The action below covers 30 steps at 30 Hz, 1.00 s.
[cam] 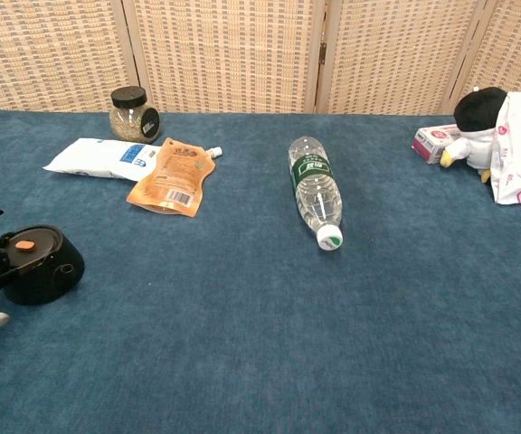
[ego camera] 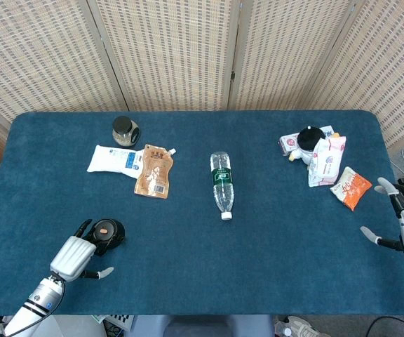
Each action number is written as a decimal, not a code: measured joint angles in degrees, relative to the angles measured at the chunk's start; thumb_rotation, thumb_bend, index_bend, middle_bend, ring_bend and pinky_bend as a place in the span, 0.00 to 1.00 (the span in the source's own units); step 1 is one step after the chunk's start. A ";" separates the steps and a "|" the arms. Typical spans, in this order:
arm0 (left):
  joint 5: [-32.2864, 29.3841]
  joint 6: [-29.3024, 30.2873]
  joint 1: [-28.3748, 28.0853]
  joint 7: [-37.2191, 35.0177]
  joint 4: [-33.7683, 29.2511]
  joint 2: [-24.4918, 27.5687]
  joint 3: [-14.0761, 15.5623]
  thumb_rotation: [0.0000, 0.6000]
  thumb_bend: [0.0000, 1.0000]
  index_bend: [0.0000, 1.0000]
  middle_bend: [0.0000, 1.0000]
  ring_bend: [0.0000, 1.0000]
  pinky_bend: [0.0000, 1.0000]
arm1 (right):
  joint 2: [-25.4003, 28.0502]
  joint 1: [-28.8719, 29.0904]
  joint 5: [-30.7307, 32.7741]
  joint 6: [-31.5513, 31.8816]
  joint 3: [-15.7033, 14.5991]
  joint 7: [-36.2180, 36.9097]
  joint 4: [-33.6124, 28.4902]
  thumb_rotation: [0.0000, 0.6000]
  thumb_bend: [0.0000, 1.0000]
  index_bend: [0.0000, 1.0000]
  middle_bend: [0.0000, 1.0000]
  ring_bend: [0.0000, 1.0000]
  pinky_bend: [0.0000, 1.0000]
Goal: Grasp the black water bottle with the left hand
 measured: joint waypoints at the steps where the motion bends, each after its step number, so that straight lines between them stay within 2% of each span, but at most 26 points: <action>1: 0.01 -0.13 -0.02 -0.06 -0.01 -0.07 0.10 0.35 0.16 0.54 0.54 0.41 0.00 | -0.01 0.00 0.01 -0.02 0.00 0.03 0.03 1.00 0.17 0.10 0.25 0.14 0.11; 7: 0.18 -0.92 -0.41 -0.93 -0.12 -0.37 0.36 0.35 0.16 0.59 0.58 0.44 0.00 | -0.13 -0.02 0.08 -0.20 -0.04 0.53 0.28 1.00 0.17 0.10 0.25 0.14 0.11; 24: -0.94 -3.51 -2.21 -3.99 -1.75 -0.14 -0.15 0.35 0.16 0.81 0.88 0.66 0.00 | -0.59 -0.36 0.73 0.14 0.32 1.64 1.30 1.00 0.17 0.10 0.25 0.14 0.11; 30: -1.89 -3.74 -3.13 -4.68 -3.02 0.23 -1.64 0.22 0.15 0.91 1.00 0.76 0.00 | -0.95 -0.44 0.88 0.48 0.59 1.99 1.77 1.00 0.17 0.10 0.25 0.14 0.11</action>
